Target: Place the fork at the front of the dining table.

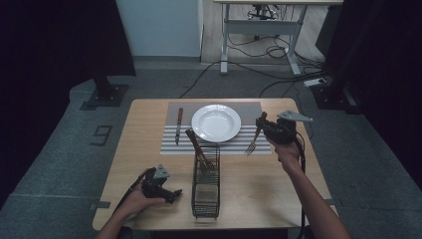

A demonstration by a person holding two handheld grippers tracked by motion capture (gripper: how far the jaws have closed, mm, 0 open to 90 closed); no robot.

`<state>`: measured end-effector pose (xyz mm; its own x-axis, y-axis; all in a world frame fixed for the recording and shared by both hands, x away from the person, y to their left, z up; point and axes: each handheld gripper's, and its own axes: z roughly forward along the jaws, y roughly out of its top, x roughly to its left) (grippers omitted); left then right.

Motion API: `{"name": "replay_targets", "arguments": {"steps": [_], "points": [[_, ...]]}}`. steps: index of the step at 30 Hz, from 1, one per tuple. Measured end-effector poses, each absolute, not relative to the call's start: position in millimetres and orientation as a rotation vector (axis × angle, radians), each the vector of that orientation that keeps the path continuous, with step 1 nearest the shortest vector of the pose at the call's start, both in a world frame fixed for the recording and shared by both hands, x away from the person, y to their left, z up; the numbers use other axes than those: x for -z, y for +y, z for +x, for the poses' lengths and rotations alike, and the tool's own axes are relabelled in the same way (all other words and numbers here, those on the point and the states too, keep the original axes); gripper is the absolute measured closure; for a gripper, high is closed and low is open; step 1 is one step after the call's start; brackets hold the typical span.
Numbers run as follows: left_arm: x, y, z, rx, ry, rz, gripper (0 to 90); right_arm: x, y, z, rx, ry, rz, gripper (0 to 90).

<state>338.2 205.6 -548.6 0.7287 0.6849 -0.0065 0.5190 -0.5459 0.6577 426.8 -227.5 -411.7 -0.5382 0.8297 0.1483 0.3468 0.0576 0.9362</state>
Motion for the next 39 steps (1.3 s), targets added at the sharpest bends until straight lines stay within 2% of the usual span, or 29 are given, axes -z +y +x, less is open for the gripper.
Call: {"name": "replay_targets", "arguments": {"steps": [39], "points": [[549, 206, 338, -0.332, 0.905, 2.278, 0.0, 437, -238, 454, -1.241, 1.921, 1.247, 80.3]]}}
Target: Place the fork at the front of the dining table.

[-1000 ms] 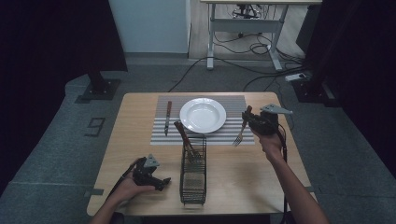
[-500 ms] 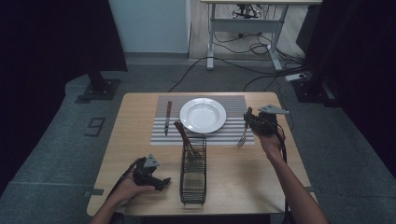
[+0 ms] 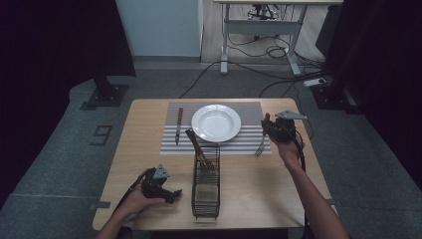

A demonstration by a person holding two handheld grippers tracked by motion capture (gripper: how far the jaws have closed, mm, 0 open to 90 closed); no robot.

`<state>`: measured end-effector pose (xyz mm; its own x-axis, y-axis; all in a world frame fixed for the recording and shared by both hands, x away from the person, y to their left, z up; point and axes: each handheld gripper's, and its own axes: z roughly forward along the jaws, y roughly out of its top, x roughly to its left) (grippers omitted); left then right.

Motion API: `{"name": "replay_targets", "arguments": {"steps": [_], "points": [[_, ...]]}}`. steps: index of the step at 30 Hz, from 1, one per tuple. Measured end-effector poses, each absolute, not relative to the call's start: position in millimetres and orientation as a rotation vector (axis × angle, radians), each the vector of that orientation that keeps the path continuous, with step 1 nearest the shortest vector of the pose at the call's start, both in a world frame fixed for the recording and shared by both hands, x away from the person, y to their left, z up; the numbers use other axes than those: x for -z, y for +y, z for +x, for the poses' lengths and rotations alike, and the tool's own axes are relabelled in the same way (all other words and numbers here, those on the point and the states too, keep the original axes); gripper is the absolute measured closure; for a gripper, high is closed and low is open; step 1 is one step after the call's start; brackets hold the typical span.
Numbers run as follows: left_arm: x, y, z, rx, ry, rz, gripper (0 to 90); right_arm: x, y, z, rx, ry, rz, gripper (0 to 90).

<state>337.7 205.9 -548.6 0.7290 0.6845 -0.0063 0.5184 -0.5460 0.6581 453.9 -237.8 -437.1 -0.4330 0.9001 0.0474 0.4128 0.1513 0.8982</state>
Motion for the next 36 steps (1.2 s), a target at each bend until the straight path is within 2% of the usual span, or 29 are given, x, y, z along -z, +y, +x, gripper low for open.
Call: {"name": "replay_targets", "arguments": {"steps": [36], "points": [[549, 206, 338, -0.331, 0.905, 2.277, 0.0, 447, -206, 507, -1.121, 1.93, 1.277, 80.2]]}}
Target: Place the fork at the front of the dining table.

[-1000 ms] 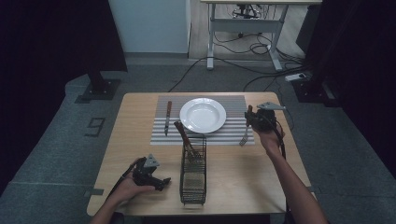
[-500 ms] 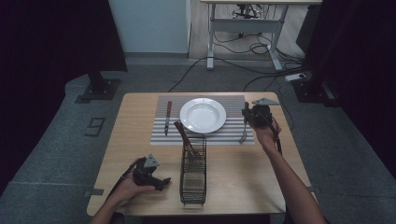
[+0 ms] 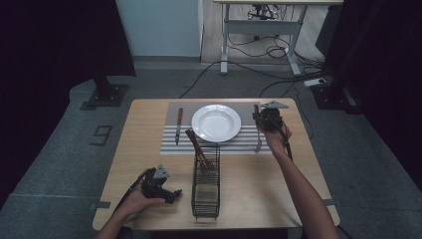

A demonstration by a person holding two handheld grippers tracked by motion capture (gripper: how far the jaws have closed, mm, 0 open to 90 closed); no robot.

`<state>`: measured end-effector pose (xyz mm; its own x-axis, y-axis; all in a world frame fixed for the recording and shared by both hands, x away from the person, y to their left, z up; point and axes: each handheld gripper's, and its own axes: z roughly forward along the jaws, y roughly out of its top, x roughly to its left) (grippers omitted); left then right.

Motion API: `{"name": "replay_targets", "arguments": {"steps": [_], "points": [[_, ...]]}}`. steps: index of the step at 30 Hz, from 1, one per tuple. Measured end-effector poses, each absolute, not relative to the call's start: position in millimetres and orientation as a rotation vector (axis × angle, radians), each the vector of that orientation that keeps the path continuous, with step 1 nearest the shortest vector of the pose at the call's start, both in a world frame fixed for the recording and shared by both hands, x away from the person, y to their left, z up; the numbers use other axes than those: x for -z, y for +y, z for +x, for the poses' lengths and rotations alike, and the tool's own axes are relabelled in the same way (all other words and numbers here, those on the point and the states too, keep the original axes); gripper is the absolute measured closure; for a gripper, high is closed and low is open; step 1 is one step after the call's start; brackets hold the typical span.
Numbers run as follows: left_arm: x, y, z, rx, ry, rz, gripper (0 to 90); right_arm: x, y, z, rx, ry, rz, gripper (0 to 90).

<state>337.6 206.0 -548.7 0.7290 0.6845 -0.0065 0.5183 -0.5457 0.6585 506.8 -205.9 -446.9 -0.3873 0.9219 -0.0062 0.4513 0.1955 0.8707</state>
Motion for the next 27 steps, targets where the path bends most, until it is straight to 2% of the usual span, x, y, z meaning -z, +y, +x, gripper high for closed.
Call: {"name": "replay_targets", "arguments": {"steps": [13, 27], "points": [[549, 206, 338, -0.332, 0.906, 2.278, 0.0, 458, -211, 525, -1.126, 1.889, 1.34, 79.9], [549, 206, 338, -0.332, 0.905, 2.277, 0.0, 455, -215, 523, -1.162, 1.893, 1.353, 80.6]]}}
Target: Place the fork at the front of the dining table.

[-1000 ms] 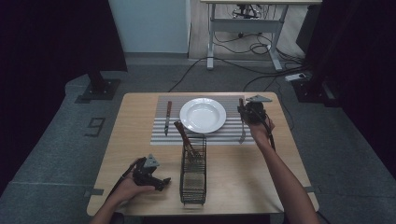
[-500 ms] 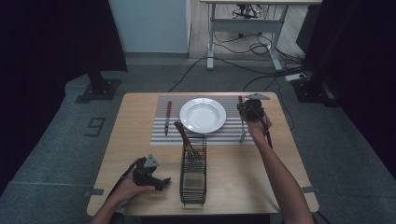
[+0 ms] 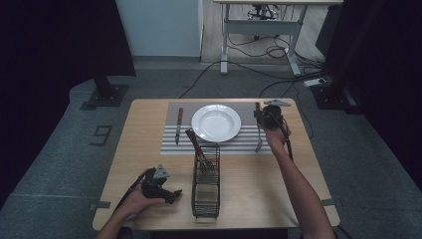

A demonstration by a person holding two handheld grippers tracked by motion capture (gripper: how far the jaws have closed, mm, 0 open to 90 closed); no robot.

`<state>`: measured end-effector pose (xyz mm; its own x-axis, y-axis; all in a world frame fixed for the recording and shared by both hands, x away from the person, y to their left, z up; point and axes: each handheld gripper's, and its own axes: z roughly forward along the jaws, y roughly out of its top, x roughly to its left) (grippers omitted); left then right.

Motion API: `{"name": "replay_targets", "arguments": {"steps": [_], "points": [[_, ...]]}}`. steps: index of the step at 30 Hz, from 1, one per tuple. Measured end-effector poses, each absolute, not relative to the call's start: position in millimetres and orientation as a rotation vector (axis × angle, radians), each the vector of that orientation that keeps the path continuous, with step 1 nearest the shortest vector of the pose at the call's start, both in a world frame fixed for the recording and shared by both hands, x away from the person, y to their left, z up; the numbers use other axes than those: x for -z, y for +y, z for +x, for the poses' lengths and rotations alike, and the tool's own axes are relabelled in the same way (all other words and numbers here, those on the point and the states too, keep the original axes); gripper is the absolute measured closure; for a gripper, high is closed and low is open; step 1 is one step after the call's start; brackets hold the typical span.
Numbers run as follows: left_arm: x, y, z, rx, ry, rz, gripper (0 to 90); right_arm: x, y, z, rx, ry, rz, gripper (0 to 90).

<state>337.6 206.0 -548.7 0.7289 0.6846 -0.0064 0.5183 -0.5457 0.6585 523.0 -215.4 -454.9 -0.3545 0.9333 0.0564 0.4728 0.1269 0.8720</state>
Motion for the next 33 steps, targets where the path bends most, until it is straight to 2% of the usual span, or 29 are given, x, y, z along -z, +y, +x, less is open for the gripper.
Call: {"name": "replay_targets", "arguments": {"steps": [6, 11, 33], "points": [[549, 206, 338, -0.331, 0.905, 2.277, 0.0, 441, -224, 509, -1.164, 1.881, 1.317, 80.6], [549, 206, 338, -0.332, 0.904, 2.279, 0.0, 444, -228, 507, -1.143, 1.903, 1.33, 80.6], [549, 205, 337, -0.336, 0.914, 2.276, 0.0, 481, -216, 559, -1.051, 1.925, 1.444, 80.4]]}}
